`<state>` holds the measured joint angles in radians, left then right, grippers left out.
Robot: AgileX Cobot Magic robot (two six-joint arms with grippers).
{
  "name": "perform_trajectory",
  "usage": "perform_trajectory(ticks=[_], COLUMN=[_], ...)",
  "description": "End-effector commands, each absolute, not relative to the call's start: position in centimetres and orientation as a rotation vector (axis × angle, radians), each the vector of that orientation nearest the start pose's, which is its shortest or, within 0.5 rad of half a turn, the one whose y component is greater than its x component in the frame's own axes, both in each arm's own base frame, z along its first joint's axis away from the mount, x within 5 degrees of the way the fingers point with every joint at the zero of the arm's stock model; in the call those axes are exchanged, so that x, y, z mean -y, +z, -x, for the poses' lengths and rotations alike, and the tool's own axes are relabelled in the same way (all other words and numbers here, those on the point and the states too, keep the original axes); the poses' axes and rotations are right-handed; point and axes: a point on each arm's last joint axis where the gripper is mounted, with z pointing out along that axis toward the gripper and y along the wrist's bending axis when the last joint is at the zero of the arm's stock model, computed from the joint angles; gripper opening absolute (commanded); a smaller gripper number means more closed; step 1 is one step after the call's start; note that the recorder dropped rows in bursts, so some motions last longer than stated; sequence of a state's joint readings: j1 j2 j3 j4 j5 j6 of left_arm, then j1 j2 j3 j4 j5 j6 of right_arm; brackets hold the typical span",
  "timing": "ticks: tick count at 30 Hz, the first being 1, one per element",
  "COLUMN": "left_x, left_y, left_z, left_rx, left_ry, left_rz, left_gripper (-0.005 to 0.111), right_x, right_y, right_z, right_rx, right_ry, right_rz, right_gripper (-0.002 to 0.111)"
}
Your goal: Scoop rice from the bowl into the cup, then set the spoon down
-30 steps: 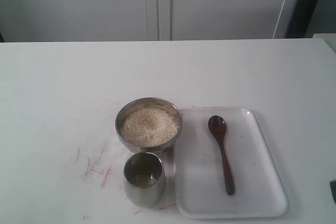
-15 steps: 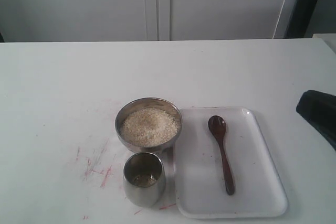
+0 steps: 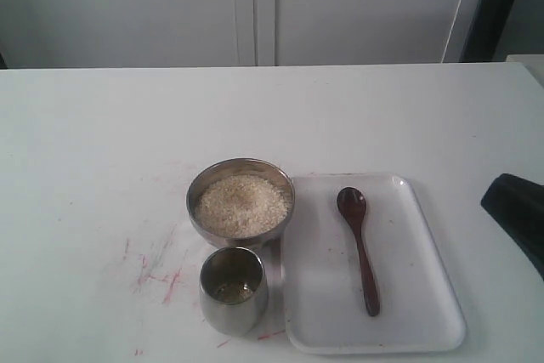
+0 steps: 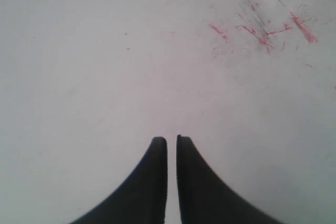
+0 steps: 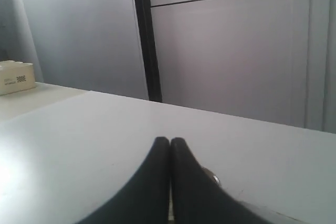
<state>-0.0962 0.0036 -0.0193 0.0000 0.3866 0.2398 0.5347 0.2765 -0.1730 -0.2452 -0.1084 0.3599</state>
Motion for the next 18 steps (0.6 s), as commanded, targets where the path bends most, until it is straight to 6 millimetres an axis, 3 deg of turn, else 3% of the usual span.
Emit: perform_trajectory(ticks=[1, 10, 13, 18], left_x=[0.5, 0.5, 0.5, 0.5], left_y=[17.8, 17.8, 17.8, 17.8], left_z=[-5.1, -5.1, -5.1, -5.1], left_rx=[-1.882, -1.882, -1.882, -1.882], left_ry=[0.083, 0.083, 0.083, 0.083], left_rz=[-0.318, -0.318, -0.318, -0.318], left_gripper=[0.014, 0.014, 0.014, 0.014], right_x=[-3.0, -0.5, -0.2, -0.1], right_y=[24.7, 21.2, 19.6, 18.5], right_z=[-6.4, -6.1, -6.2, -5.4], right_rx=[-1.459, -1.649, -1.702, -1.789], right_ry=[0.429, 0.066, -0.028, -0.103], right_rz=[0.265, 0.068, 0.078, 0.132], right_gripper=[0.0, 0.0, 0.0, 0.0])
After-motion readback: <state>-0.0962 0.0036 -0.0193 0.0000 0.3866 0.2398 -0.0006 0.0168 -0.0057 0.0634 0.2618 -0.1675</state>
